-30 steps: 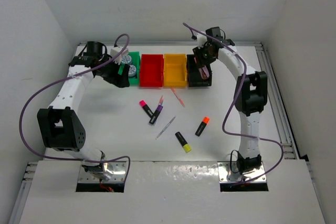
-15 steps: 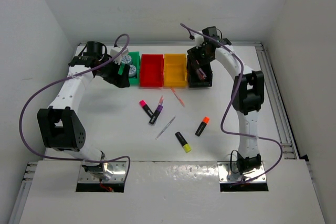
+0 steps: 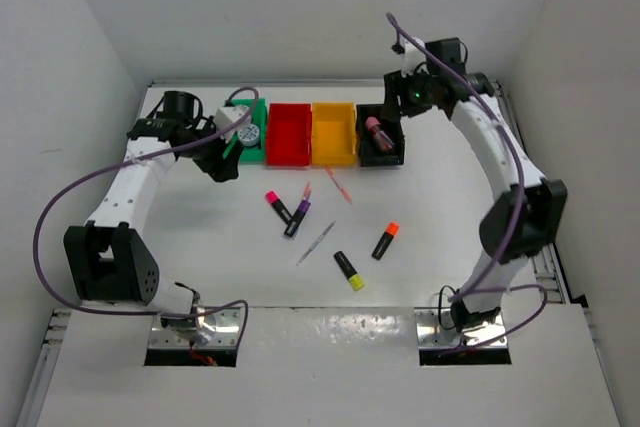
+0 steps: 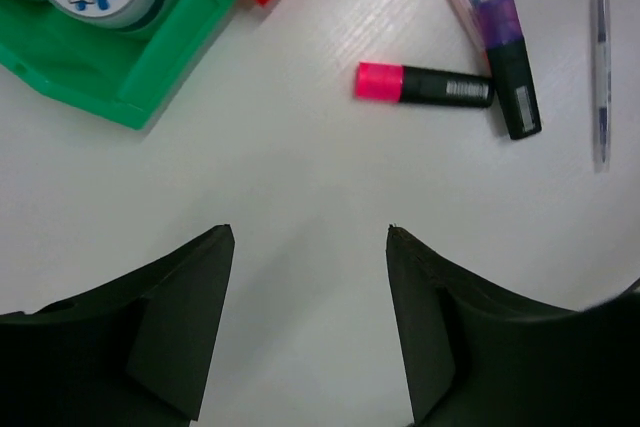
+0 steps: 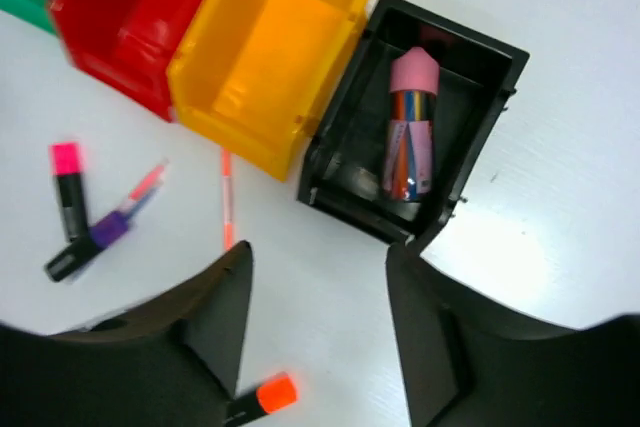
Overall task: Sort the stationery into containers
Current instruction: Place the storage box in the storage box, then pick up the stationery from the center of the board.
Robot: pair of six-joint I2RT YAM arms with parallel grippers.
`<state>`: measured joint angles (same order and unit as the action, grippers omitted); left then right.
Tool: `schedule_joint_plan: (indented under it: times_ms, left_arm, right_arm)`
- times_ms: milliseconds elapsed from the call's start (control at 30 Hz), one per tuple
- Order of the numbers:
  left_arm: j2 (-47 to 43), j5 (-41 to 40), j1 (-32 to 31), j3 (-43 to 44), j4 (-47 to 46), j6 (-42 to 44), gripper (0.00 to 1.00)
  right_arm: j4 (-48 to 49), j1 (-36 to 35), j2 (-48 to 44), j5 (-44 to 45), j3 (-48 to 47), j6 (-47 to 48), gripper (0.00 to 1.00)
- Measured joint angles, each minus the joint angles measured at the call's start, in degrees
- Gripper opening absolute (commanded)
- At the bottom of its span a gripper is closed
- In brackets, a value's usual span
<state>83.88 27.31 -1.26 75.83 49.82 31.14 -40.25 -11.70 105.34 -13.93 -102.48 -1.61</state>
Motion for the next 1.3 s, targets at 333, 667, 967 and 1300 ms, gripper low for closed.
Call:
schedule_joint_plan:
  times_ms: [333, 667, 967, 1300]
  left_arm:
    - [-0.79, 1.62, -11.65, -6.75, 0.79, 17.35, 0.71]
    - [7.5, -2.21, -21.9, -8.92, -6.88, 19.58, 0.73]
    - [11.21, -12.92, -22.62, -11.1, -16.68, -10.05, 0.7]
    - [9.25, -26.16, -26.1, -16.7, -19.54, -42.23, 0.69]
  right_arm:
    - [-0.5, 6.14, -20.02, -6.03, 34.71, -2.14, 0.5]
    - [-1.92, 10.58, -29.14, -7.58, 46.47, -3.02, 0.51]
    - [-1.86, 11.17, -29.57, -7.8, 48.68, -3.63, 0.52]
    - [-1.84, 11.21, -29.55, -7.8, 48.68, -4.09, 0.52]
